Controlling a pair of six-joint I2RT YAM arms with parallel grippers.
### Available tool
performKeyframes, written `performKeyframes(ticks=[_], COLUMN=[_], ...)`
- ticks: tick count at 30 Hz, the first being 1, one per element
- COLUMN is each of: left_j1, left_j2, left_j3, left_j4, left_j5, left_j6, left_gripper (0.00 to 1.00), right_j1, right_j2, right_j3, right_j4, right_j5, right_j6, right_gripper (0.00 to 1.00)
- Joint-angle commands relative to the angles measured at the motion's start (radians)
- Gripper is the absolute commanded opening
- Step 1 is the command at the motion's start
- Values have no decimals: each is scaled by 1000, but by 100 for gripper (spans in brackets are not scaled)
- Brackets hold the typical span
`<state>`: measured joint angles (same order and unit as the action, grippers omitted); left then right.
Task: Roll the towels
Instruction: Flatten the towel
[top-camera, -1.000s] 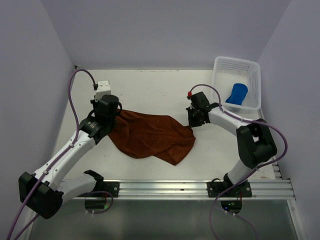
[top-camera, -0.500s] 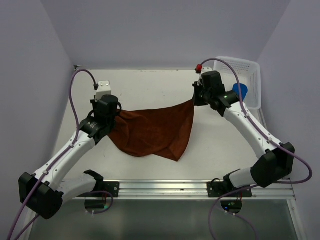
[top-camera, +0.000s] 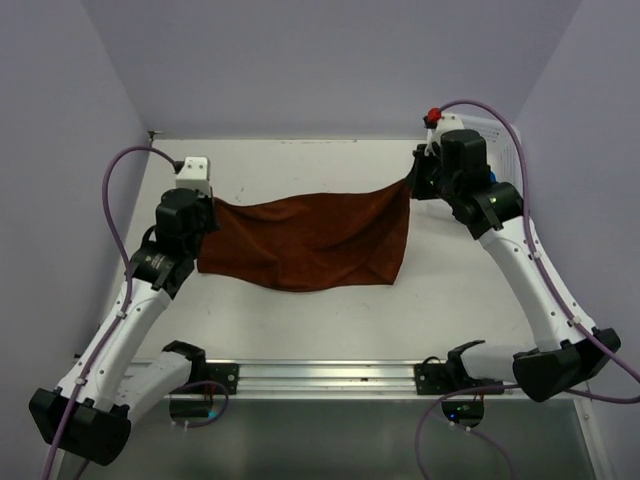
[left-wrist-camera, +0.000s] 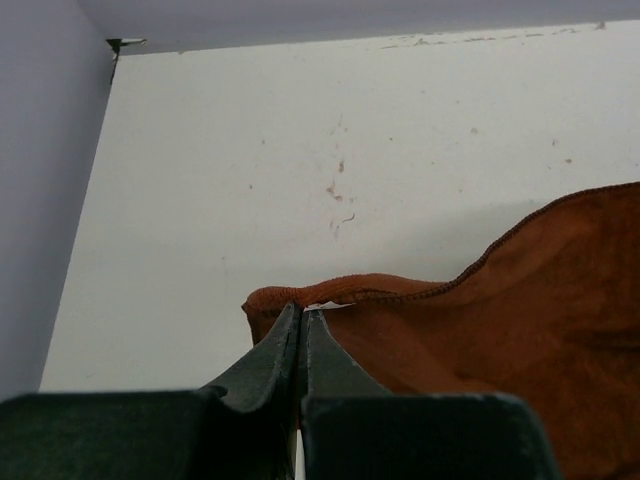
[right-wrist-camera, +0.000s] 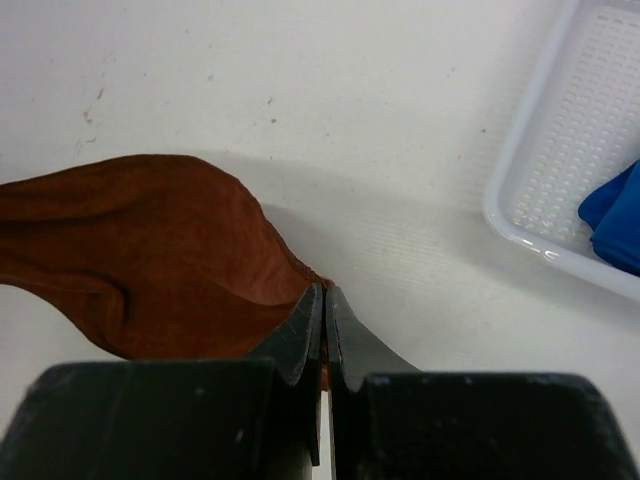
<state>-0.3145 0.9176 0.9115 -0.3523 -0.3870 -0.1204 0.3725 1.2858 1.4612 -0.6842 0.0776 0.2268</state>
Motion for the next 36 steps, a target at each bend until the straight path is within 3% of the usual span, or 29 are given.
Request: performKeyframes(ticks=[1, 3, 13, 19, 26, 36], left_j1=[58, 123, 253, 273, 273, 273], left_j2=[15, 47, 109, 122, 8, -138], left_j3=[0, 23, 92, 102, 70, 64], left_j4=[53, 23, -16, -33, -8, 7], left_j5=[256, 322, 323, 214, 51, -162], left_j6=[108, 116, 192, 257, 278, 263], left_gripper=[0, 0, 0, 0, 0, 0], right_j1=[-13, -23, -167, -188, -192, -191], right_j2=[-49, -59, -45, -13, -20, -180], right_j3=[10, -12, 33, 126, 195, 81], right_j4=[-17, -17, -47, -103, -152, -134], right_j5=[-44, -58, -124, -124, -137, -170], right_j6=[11, 17, 39, 43, 45, -21], right_gripper=[0, 0, 0, 0, 0, 0])
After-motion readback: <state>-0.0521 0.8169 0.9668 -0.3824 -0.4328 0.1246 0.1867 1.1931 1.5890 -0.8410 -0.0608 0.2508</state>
